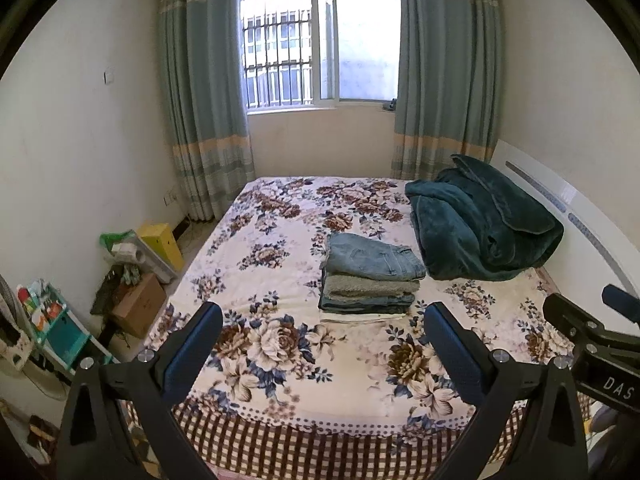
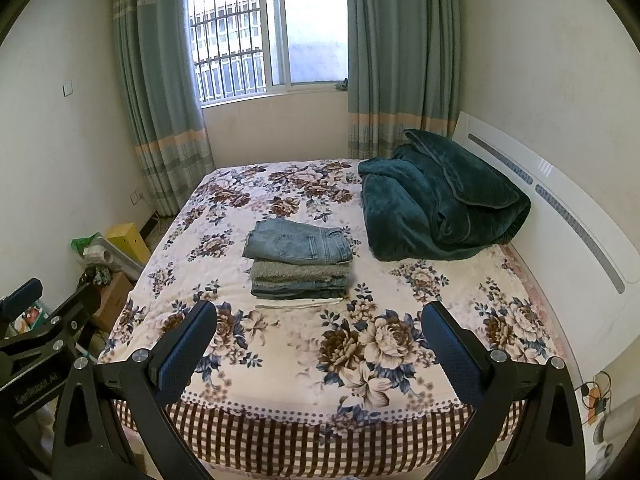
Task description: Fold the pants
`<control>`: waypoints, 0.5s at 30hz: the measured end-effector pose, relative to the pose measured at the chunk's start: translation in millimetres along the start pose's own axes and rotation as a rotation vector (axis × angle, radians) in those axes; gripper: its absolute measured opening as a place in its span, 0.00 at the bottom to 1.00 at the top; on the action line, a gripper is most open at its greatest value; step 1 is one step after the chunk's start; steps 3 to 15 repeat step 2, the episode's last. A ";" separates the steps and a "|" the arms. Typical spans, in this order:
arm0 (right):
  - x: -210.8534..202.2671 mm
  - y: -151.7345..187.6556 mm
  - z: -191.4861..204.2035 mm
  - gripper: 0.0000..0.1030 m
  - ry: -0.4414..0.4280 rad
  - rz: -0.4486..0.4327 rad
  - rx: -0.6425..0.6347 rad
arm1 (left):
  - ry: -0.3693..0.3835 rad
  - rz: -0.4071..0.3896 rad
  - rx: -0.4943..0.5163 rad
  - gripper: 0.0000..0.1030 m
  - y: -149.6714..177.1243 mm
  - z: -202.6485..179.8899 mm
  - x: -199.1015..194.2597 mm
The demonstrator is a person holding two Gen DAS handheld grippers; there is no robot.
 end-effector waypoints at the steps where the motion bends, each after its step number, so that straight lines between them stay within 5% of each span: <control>1: 0.1 0.1 0.1 1.00 0.000 0.001 -0.001 | 0.000 -0.004 0.003 1.00 0.0 -0.6 -1.1; 15: 0.9 0.4 0.4 1.00 0.000 0.000 -0.002 | 0.001 -0.003 0.001 1.00 -0.2 -1.2 -1.5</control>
Point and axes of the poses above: each gripper's, at about its wrist camera, not at the fingertips, and x roughly the way its jaws point, z to its left, y to its underside, the point moved 3 cm from there along x, roughly the way its jaws point, and after that the axes turned 4 degrees about -z, right-handed, at the moved point
